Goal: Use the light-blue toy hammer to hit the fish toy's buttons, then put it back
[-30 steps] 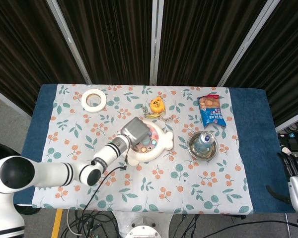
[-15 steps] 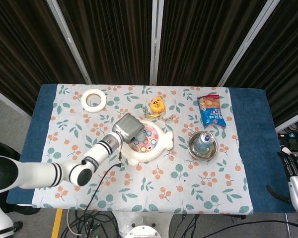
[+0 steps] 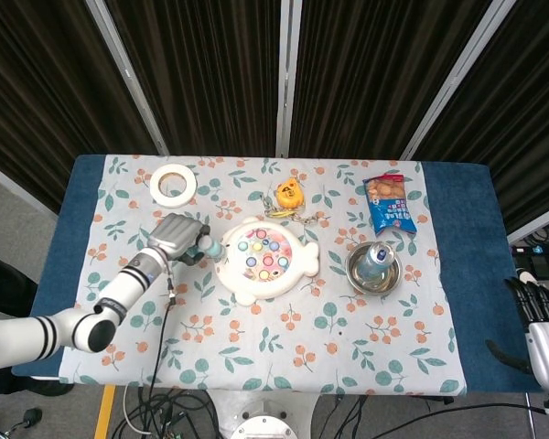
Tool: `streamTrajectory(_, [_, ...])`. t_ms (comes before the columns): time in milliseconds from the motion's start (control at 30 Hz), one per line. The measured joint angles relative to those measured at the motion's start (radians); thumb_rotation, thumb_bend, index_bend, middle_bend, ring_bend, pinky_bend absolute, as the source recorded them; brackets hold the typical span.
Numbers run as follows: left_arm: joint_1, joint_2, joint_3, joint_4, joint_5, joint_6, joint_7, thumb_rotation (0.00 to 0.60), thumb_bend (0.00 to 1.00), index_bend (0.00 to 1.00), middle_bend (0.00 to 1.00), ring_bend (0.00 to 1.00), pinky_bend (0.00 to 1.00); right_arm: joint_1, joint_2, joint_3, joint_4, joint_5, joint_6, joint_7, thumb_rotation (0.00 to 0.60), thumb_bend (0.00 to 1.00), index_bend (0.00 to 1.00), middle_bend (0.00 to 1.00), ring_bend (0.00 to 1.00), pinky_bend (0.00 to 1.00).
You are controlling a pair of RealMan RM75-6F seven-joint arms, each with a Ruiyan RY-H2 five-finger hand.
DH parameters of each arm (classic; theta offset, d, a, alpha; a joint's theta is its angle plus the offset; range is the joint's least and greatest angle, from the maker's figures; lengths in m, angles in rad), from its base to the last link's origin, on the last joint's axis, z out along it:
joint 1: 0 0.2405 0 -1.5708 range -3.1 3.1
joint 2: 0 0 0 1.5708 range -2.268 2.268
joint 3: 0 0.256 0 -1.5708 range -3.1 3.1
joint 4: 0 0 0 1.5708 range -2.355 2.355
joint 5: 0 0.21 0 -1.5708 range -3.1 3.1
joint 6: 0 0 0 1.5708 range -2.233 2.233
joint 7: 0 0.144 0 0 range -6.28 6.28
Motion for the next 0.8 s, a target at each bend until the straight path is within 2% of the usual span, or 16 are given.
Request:
streamTrajectory(200, [0.102, -0.041, 0.011, 0.088, 0.126, 0.014, -0.084, 0.600, 0.57, 0.57, 0.62, 0.52, 0.64, 0.003, -0.001, 0.001, -0.004, 0.003, -0.005, -0.007, 0.600, 0.07, 0.00, 0.08, 0.00, 0.00])
streamTrajectory(500, [0.180, -0.133, 0.017, 0.221, 0.268, 0.040, -0.139, 0.600, 0.57, 0.57, 0.62, 0.49, 0.58, -0.002, 0.001, 0.001, -0.010, 0.011, 0.001, -0.014, 0.600, 0.07, 0.00, 0.08, 0.00, 0.00])
streamTrajectory(633, [0.200, -0.147, 0.008, 0.248, 0.305, 0.042, -0.157, 0.600, 0.57, 0.56, 0.61, 0.49, 0.55, -0.001, 0.000, 0.002, -0.011, 0.012, -0.001, -0.015, 0.600, 0.07, 0.00, 0.08, 0.00, 0.00])
streamTrajectory(800, [0.217, -0.159, -0.002, 0.262, 0.337, 0.038, -0.156, 0.600, 0.57, 0.49, 0.55, 0.42, 0.50, 0.001, 0.000, 0.002, -0.013, 0.012, -0.004, -0.018, 0.600, 0.07, 0.00, 0.08, 0.00, 0.00])
